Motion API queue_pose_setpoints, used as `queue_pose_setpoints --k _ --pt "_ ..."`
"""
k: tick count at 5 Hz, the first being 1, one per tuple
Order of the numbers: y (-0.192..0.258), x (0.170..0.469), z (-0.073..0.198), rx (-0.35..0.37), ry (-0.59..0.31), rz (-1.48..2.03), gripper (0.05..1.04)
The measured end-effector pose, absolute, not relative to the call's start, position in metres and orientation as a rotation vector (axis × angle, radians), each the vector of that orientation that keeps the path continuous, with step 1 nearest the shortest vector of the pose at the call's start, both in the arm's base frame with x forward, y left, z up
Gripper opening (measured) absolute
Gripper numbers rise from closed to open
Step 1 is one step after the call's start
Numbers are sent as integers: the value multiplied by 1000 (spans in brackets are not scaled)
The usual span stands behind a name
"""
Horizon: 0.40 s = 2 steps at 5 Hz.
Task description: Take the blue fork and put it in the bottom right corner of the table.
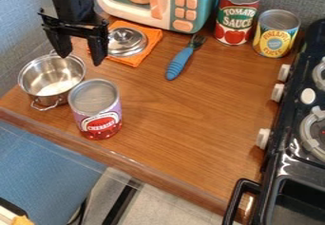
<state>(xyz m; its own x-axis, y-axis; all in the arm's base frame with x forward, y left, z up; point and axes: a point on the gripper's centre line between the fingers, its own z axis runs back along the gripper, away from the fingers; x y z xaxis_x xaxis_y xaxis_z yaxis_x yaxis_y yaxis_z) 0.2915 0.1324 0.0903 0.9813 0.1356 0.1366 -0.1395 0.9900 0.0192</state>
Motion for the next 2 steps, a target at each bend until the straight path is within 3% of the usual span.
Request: queue_pose_setpoints --k 1,2 --pt "131 290 79 15 -101 143 1001" --pt "109 315 63 4 -82 137 1001"
